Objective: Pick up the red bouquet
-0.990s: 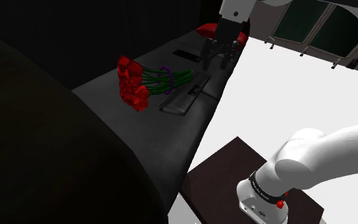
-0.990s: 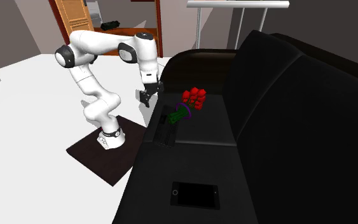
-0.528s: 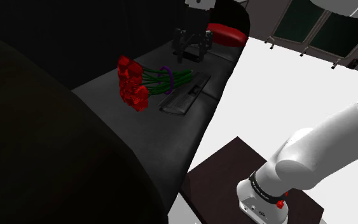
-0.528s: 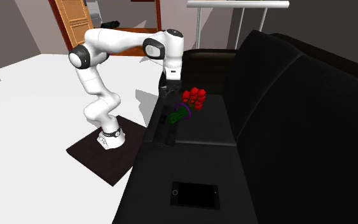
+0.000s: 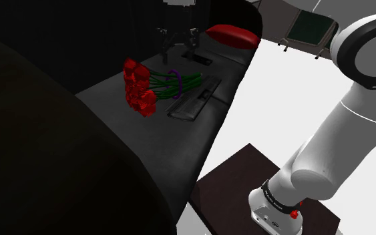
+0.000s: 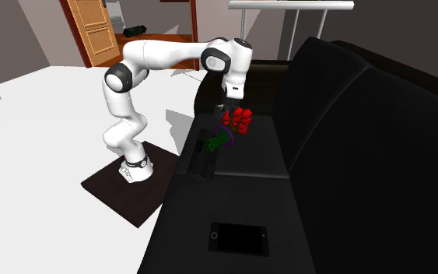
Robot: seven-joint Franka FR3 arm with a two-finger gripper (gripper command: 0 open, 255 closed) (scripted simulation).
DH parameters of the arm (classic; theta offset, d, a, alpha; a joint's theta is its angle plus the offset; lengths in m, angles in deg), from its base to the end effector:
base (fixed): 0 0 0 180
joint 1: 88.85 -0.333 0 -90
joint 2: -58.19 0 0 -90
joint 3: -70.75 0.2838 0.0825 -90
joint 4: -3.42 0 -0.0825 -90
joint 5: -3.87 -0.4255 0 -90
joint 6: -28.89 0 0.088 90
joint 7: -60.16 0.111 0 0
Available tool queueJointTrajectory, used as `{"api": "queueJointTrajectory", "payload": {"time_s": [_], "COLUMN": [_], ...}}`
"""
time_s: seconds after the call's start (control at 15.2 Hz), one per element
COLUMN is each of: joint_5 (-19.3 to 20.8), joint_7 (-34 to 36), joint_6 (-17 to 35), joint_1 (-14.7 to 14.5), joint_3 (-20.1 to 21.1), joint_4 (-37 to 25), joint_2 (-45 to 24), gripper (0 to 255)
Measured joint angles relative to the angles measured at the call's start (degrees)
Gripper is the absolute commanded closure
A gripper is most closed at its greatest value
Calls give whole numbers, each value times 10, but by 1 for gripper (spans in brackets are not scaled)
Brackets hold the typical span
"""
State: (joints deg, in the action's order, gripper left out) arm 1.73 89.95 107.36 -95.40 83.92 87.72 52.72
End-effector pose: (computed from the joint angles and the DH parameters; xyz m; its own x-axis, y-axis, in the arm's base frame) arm 0.5635 0.2010 0.5674 0.9654 -0.1710 -0.1970 -0.1654 -0.9852 0.0447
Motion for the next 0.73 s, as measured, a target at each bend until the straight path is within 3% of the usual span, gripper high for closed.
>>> {"api": "queueJointTrajectory", "payload": {"time_s": [0.33,0.4,0.73], "joint_5": [-1,-1,-1], "joint_7": [-1,-2,-2], "joint_6": [38,41,45], "joint_1": [0,0,1], "joint_3": [0,0,0], "joint_4": [45,49,53], "joint_2": [6,7,8], "gripper": [0,255,255]}}
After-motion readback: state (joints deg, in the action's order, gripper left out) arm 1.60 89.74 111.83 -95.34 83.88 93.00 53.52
